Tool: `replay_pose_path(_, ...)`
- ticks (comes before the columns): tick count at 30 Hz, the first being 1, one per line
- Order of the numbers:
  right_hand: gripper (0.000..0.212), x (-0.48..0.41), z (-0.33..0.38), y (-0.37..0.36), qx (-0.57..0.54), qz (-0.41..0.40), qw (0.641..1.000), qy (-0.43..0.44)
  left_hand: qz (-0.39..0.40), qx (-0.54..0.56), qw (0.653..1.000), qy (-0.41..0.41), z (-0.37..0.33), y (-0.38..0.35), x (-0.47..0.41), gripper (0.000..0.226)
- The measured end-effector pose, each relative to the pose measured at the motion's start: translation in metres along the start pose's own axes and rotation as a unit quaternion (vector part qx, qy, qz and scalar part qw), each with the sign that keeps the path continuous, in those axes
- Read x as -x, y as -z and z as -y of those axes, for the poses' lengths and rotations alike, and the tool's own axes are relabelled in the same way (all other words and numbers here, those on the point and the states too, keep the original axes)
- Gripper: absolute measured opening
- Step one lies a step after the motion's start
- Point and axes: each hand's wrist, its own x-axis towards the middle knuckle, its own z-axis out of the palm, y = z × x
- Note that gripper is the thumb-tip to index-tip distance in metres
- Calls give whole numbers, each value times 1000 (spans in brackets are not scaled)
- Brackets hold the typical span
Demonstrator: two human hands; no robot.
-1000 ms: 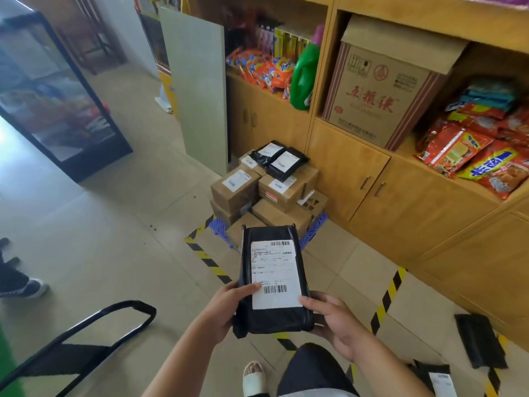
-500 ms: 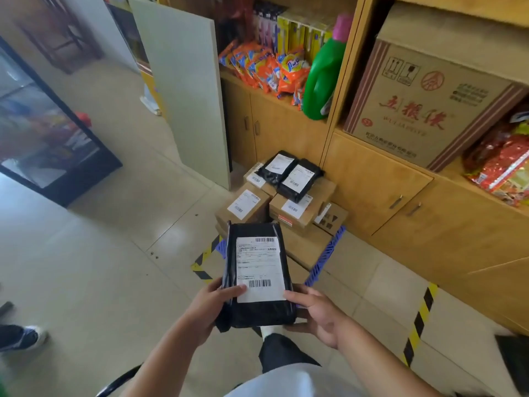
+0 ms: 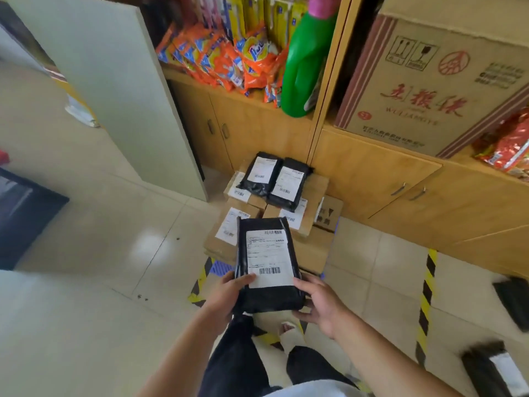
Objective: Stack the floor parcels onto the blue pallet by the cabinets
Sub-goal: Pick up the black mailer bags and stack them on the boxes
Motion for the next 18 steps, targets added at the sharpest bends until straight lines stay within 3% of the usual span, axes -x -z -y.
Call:
replay_pose_path(8,36,-81,24,-34,-199,-74,977,7,56,-93,994,10,-79,-6,-124,37)
replay_pose_path(12,41,-141,32,-13,-301,-116,946,37,101,-133,986,18,-101,-31,-190,36)
replay_pose_path(15,44,-190,40,19,-357,-155,918,76,118,-205,972,-6,-109,-43,-240,59)
replay_pose_path(18,40,-248,63,52,-328,-226,911,110,55,-326,938,-100,-121,-40,-289,51)
